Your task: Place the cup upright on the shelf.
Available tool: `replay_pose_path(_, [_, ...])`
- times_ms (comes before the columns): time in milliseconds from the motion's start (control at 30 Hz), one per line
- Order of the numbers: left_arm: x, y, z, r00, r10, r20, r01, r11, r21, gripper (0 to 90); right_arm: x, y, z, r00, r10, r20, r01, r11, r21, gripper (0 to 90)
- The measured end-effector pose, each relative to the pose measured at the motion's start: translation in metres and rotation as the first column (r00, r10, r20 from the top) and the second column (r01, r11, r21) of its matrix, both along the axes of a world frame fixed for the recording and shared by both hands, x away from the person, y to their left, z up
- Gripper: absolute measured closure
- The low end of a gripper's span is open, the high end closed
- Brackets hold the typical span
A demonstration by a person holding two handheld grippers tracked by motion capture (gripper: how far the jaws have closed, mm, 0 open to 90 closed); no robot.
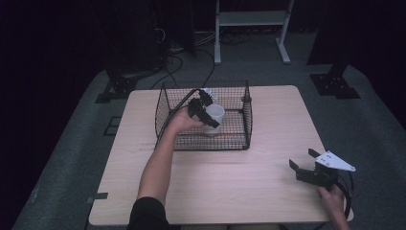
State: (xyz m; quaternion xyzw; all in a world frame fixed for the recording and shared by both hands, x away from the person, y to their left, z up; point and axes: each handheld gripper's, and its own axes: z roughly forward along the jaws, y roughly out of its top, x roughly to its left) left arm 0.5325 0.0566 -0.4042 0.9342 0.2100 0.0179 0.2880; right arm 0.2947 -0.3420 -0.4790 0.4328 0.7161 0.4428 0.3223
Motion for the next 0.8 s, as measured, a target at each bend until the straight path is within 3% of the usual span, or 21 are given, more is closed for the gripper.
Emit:
replay_pose_path(567, [-0.0032,0.0012,-0.0021,0.9999,-0.015,0.005,0.014,0.9998,0.013,21.1,0.0,-0.0002,0.0,1.0,0.001,0.001,-0.001,1.0,0.001,13.1])
replay_pose_path(800, [-0.0057,0.0065,-0.0041,0.9999,-0.006,0.012,0.007,1.0,-0.002,20.7,0.0001,-0.0003,0.0,1.0,0.0,0.001,0.0,1.0,0.002,13.1])
